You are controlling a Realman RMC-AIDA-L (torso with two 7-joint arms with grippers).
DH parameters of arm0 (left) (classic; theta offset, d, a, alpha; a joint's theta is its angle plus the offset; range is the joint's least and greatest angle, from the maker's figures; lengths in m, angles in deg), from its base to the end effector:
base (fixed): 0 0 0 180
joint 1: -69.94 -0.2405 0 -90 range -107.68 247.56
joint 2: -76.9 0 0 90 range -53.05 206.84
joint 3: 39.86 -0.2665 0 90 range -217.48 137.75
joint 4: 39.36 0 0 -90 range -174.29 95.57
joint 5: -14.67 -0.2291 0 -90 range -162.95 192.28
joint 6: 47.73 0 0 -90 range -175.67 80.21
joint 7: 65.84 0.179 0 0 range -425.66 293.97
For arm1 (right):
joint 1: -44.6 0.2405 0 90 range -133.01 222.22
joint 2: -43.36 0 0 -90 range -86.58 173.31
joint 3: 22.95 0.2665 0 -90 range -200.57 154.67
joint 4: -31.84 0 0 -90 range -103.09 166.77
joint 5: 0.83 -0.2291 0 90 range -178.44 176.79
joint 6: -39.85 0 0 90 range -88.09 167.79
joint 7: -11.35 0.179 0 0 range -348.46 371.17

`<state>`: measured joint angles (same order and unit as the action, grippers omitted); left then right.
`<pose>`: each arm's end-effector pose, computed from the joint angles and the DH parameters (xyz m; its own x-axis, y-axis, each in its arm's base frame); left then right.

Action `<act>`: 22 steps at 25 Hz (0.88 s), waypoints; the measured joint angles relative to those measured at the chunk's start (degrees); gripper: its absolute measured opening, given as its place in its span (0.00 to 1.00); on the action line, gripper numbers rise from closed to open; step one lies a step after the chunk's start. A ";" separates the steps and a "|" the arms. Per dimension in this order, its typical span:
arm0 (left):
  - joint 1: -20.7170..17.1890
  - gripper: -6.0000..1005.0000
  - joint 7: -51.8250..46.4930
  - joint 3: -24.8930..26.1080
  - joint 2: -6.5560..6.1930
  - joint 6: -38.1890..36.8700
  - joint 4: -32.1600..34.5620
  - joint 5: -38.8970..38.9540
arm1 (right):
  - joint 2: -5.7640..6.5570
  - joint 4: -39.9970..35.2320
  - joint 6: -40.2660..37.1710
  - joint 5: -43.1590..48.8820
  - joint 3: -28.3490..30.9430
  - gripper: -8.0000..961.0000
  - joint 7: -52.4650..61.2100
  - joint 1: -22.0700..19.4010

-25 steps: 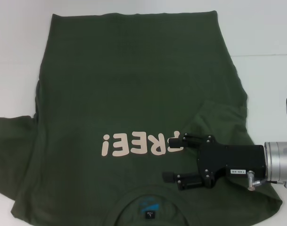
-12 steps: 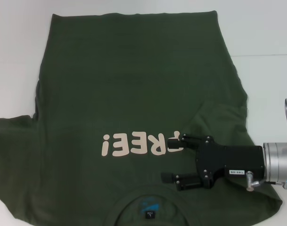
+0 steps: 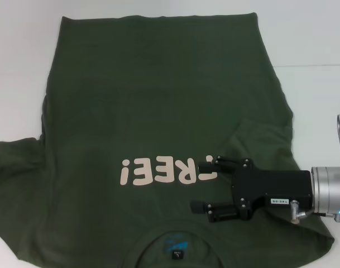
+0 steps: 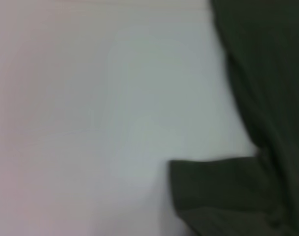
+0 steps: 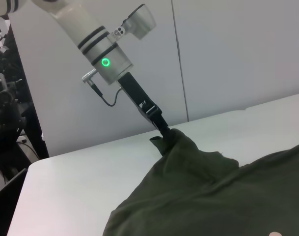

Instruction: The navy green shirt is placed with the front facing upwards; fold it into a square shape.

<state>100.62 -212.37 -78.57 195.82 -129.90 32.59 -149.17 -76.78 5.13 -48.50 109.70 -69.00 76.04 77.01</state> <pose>-0.3502 0.3894 0.0969 0.3184 0.8936 0.3165 0.7857 -0.0619 -0.6155 0.2500 0.3384 -0.0873 0.8290 -0.2217 -0.5135 -0.2992 -0.9515 -0.0723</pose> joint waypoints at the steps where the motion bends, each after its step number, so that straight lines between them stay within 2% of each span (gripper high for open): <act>1: 0.49 0.04 -0.20 -0.50 0.00 -1.42 0.43 0.04 | 0.00 0.00 0.04 -0.13 0.00 0.98 0.00 0.00; 4: 2.29 0.04 -0.34 -1.07 0.65 -5.46 1.40 0.15 | 0.00 0.00 0.27 -0.18 0.00 0.98 0.01 0.02; 7: 4.82 0.05 -0.54 -0.71 2.00 -8.73 1.80 1.13 | -0.01 0.00 0.60 -0.21 -0.07 0.98 0.01 0.02; 12: 7.75 0.05 -1.43 -0.81 3.51 -9.06 -0.62 4.40 | -0.01 0.05 0.92 -0.23 -0.22 0.98 -0.15 0.02; 22: 8.98 0.06 -1.43 -1.05 3.80 -3.13 -10.81 14.55 | 0.01 0.18 1.10 -0.23 -0.01 0.98 -0.58 -0.55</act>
<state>109.60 -213.79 -79.62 199.62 -133.03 21.78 -134.62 -76.77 5.30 -47.40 109.47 -69.01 75.46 76.46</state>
